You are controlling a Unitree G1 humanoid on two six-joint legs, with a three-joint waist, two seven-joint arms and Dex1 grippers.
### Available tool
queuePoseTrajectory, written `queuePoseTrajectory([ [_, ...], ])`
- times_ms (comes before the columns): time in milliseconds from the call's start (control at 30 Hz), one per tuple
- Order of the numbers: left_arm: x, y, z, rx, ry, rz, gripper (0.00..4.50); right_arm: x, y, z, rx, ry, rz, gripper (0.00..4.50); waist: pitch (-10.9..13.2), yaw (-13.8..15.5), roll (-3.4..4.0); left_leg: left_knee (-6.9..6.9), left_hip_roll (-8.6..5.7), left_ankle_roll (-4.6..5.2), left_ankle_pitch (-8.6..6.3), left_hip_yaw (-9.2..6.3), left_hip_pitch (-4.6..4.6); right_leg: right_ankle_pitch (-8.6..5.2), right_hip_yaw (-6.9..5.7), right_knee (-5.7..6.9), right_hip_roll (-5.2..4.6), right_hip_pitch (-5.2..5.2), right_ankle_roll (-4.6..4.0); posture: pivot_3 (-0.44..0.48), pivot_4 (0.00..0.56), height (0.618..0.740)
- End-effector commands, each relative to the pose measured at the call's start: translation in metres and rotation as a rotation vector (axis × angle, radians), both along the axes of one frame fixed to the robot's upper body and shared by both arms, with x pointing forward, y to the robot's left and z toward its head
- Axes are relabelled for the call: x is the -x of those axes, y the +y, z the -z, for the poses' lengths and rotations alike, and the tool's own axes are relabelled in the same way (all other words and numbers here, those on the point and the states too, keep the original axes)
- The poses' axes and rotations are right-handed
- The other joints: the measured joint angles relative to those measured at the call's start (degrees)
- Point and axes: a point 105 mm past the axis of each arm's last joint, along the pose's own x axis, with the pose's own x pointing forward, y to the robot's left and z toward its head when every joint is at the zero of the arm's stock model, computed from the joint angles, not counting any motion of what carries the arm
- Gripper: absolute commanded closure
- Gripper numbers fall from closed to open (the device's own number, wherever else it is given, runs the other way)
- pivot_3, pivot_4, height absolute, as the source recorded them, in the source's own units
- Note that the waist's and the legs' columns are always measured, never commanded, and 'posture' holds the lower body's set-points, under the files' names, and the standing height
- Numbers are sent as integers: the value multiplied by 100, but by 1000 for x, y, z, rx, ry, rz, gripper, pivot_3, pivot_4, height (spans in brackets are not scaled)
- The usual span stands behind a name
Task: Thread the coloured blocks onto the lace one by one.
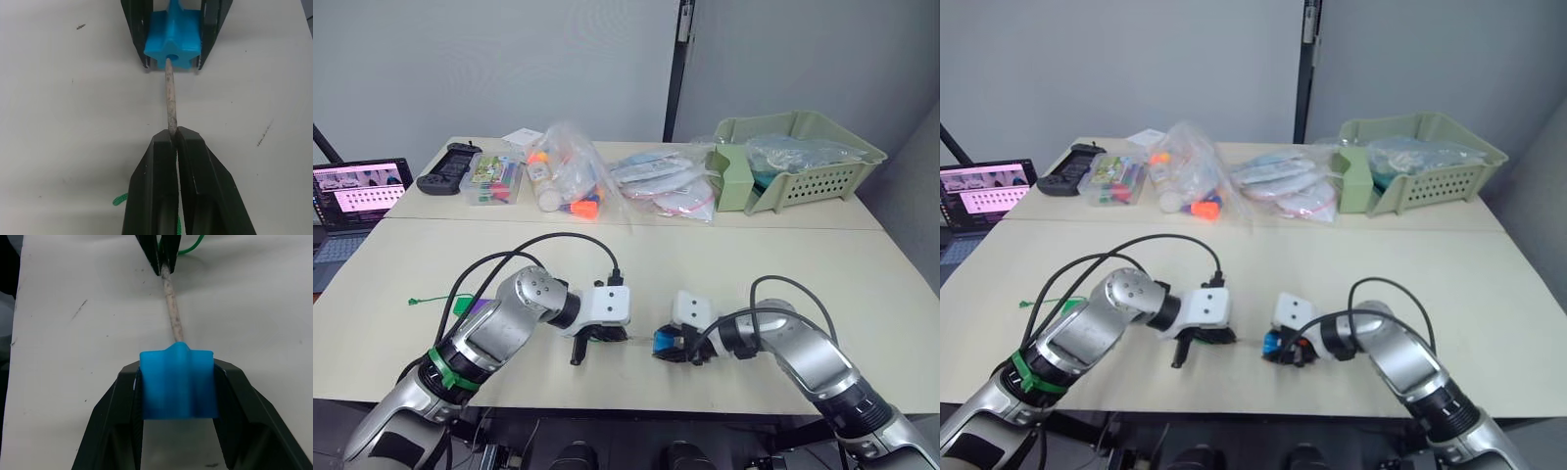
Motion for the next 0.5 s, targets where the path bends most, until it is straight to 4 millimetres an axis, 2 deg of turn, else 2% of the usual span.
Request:
queuePoseTrajectory([
  [33,-1,-4,-9,-17,-45,28,4500,-2,3,-8,3,-41,-13,3124,0,2,0,0,1,0,0,0,0,0,0,0,0,0,0,0,150,740],
  [500,-5,-21,-6,7,-58,34,4500,-2,6,-9,8,-49,-24,3124,0,3,0,0,0,0,0,0,-1,0,0,-1,1,1,0,0,150,740],
])
